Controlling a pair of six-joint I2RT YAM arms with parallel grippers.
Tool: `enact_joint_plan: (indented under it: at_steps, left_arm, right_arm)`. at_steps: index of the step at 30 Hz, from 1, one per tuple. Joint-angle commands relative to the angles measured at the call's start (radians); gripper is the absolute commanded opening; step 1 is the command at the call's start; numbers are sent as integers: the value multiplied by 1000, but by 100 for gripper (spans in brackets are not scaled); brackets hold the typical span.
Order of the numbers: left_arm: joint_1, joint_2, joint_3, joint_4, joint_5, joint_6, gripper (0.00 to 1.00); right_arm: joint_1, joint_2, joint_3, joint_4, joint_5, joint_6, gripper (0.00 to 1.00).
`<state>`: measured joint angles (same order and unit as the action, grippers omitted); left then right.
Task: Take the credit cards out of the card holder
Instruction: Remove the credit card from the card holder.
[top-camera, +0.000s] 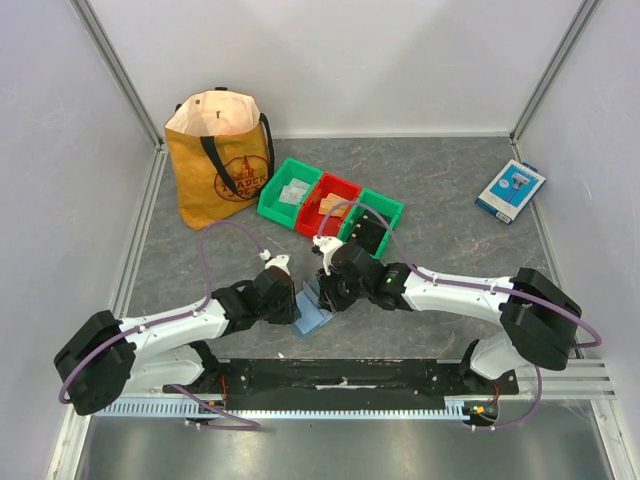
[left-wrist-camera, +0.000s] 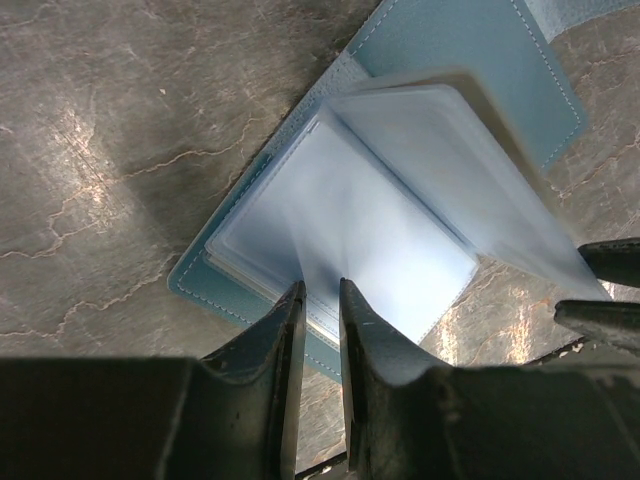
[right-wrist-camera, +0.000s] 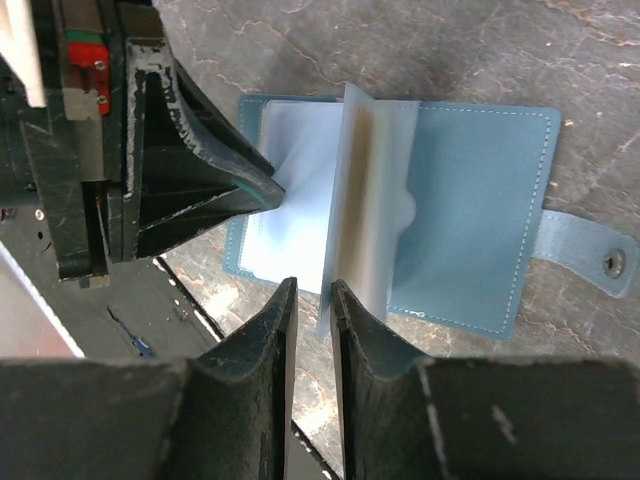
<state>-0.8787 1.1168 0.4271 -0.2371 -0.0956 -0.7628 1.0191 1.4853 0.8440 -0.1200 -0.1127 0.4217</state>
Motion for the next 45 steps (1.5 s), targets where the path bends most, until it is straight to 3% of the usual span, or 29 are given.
enact_joint_plan:
  at_steps: [1,5,16,23,27,33,38,45]
  left_arm:
    - [-13,-5,-24,-37,2,-38,26]
    - [-13,-23,-27,-42,-7,-44,26]
    - [-14,-152,-59,-82,-84,-122,27]
    - [-16,-356,-68,-218,-194,-199,30]
    - [-14,-433,-67,-220,-188,-205,31]
    - [-13,-362,-74,-41,-69,-152,31]
    - [-13,-258,-106,128,-10,-136,27]
    - [-13,-154,-126,134,-15,-155,19]
  right_arm:
    - [7,-19,43,29,-61,-24,28]
    - [9,-8,44,28,-73,-35,36]
    - [24,50,55,54,-211,-60,42]
    - [18,18,46,51,-150,-74,46]
    - [-10,12,35,51,-91,-46,45]
    - [-34,69,30,78,-51,-18,44]
    - [-106,98,-32,218,-132,40,40]
    - [-163,156,-91,367,-275,101,39]
